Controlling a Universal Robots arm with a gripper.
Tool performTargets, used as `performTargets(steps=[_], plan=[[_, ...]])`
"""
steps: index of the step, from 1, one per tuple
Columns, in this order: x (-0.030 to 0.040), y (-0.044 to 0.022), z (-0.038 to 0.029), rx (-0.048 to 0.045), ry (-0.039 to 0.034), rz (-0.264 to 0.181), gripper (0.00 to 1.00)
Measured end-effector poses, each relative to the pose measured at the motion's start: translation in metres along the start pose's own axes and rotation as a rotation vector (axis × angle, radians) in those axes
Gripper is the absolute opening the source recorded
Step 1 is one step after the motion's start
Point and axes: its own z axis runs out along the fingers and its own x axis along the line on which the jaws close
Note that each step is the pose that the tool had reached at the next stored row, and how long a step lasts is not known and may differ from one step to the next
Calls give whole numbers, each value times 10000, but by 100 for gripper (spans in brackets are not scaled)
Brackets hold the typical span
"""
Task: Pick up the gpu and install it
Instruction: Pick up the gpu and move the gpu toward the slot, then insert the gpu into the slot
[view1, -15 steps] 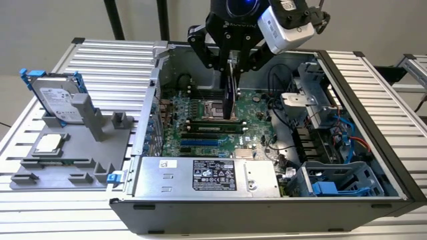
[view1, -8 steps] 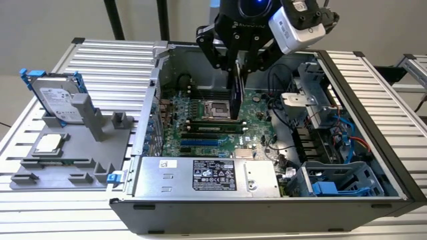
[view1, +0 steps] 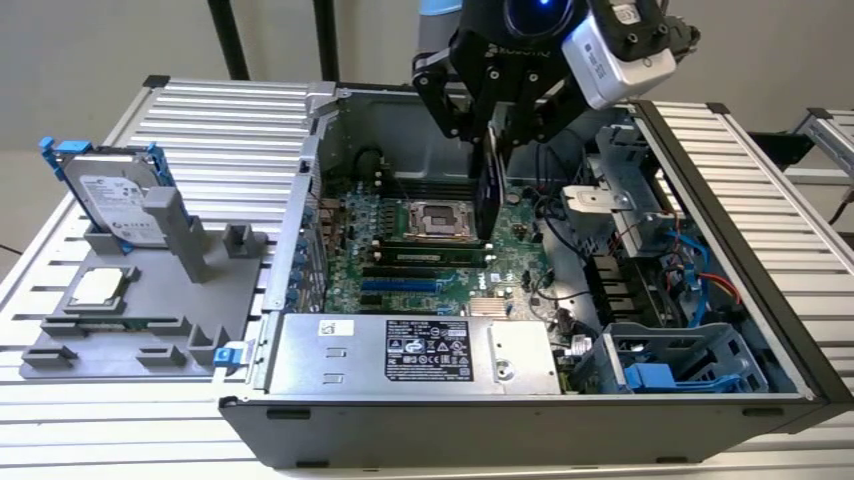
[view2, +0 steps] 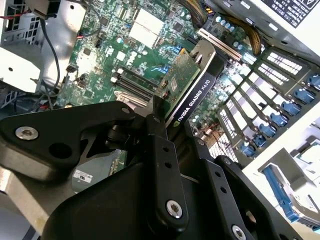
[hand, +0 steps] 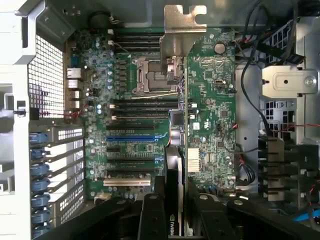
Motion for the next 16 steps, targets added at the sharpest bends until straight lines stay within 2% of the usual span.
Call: performTargets(steps=[5, 16], plan=[[-80, 3, 2, 0, 0, 1, 0], [-86, 4, 2, 3, 0, 0, 0]])
